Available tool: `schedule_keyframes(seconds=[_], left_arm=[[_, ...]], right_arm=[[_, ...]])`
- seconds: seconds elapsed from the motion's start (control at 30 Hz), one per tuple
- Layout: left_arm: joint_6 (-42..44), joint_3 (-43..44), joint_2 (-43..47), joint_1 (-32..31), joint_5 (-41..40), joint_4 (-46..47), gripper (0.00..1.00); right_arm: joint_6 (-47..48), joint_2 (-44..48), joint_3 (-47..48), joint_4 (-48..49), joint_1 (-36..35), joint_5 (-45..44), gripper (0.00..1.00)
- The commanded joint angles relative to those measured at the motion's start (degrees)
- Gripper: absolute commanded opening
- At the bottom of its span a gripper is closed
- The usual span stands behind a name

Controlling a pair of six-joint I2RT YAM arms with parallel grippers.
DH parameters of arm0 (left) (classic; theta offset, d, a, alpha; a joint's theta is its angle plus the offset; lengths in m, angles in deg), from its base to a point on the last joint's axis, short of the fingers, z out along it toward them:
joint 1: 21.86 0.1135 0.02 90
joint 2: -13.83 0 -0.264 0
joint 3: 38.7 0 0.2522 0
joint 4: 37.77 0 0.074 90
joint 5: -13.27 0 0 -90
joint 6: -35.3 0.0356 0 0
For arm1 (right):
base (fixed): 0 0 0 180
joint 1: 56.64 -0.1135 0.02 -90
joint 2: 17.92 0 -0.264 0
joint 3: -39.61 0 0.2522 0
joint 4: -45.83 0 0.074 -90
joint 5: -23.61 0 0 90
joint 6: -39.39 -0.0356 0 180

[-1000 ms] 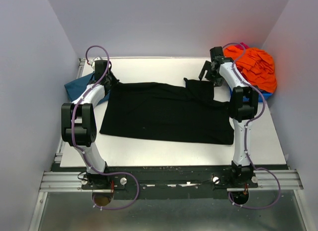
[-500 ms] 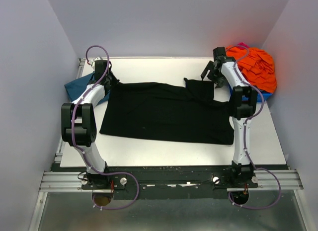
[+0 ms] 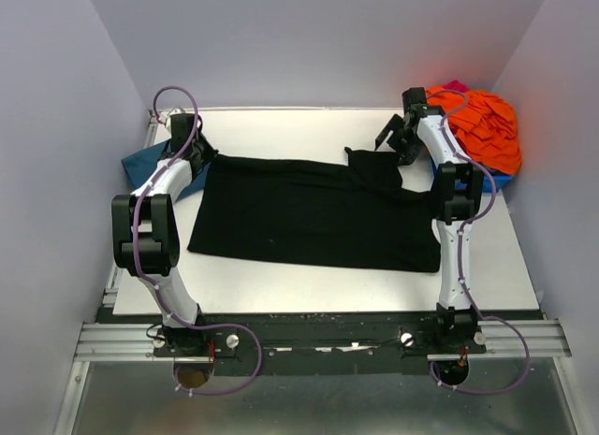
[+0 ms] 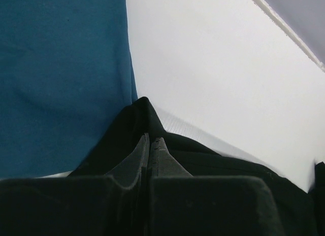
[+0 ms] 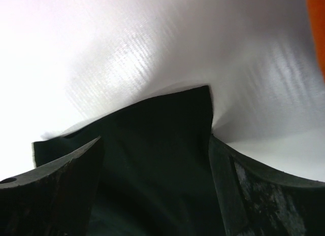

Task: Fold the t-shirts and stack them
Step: Grap the side of the flattened tshirt furthest away from the robot with both arms

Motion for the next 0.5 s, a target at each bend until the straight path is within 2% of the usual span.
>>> schedule_keyframes(seconds=[0.0,0.07,0.2,0.47], left_arm=[[-0.2,-0.6,1.7,0.7,1.9,1.2,0.00],[-0.3,-0.7,1.4,0.8,3.4,1.6,0.00],[-0.2,-0.4,1.0,0.7,3.5,1.4,0.00],[0.1,-0.3,1.2,0.7,2.4,0.9,0.00]], right_arm=[[-1.7,-3.0,-0.5,-1.1,0.2,7.3,0.86],[-2.2,-0.4,-5.1,2.0,0.1,6.3,0.83],[-2.2,1.5,-7.0,3.6,0.1,4.5,0.66],[1.2,1.7,-5.3,4.1,0.1,-0.7,0.66]])
